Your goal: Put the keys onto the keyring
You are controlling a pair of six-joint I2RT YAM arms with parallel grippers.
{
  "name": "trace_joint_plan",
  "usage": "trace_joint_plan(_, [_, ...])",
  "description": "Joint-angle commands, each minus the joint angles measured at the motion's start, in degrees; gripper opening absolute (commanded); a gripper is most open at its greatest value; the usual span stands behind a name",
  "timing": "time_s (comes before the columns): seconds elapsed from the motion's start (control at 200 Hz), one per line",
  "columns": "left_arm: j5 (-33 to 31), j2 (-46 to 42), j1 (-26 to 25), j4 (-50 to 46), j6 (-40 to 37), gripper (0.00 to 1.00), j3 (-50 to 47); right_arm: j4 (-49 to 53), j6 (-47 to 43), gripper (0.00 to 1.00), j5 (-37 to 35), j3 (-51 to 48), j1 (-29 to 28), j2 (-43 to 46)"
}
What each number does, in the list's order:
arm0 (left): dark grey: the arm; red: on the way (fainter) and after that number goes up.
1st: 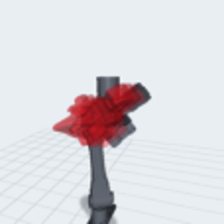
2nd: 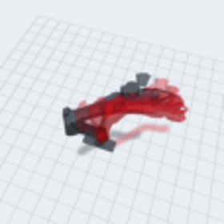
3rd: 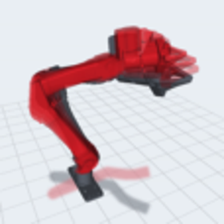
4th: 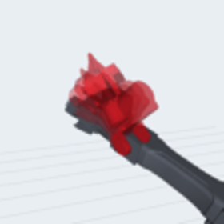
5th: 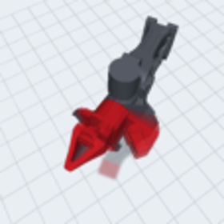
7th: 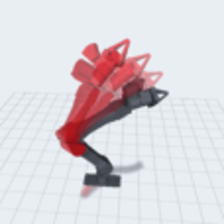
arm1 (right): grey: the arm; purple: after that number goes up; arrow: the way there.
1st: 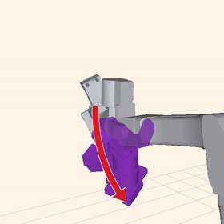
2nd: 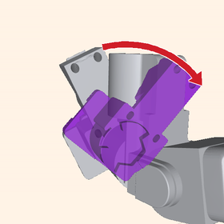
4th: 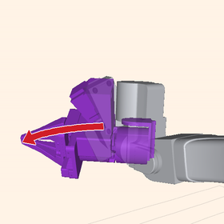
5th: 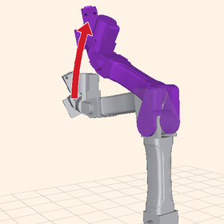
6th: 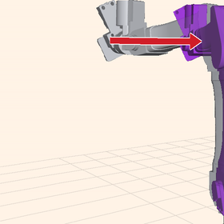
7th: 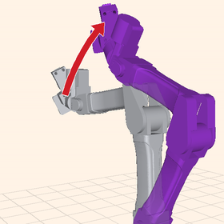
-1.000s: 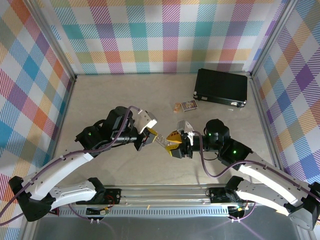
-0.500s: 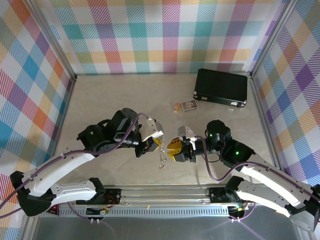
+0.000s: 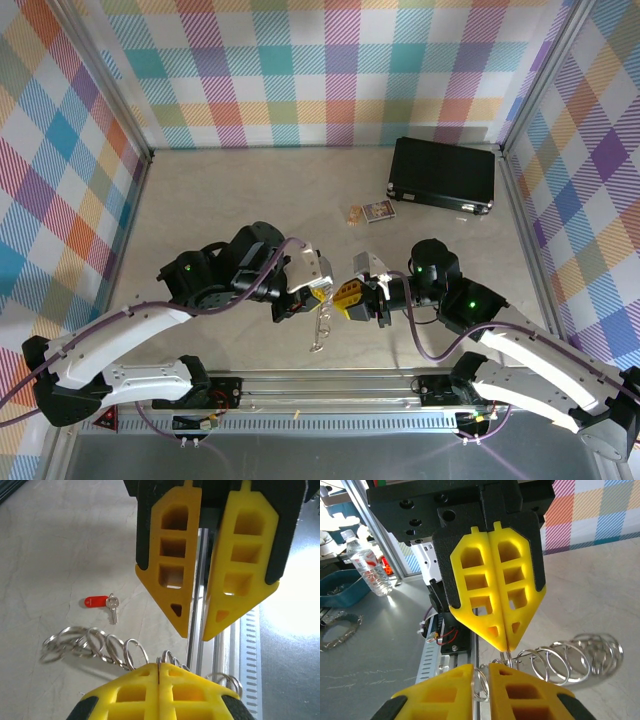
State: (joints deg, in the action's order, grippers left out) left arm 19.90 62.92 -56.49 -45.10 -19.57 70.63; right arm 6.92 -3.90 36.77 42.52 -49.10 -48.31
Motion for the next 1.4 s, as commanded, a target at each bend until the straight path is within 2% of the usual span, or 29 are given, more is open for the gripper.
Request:
trace_joint_plan(0.0, [0.02,-1.16,-0.99,0.33,-1.47,0.00,1.80,-1.37,-0.10,0.15,3.24,0.59,0.20,0.51])
trace_joint_plan(0.355, [1.15,-2.72,-0.99,0.58,-2.73,0.00,1.19,-0.88,-0.84,0.12,4.64,0.54,0.23,-0.03])
trace_joint_plan(0.95, [-0.04,-3.79,-1.08,-1.79,-5.98,0.00,1.97,-1.97,-2.61,0.13,7.96,2.56,0.23,-3.90])
trace_joint_plan(1.395, [2.07,-3.46,-1.08,-1.55,-6.44,0.00,1.79,-4.26,-2.16,0.12,9.18,2.21,0.23,-5.02])
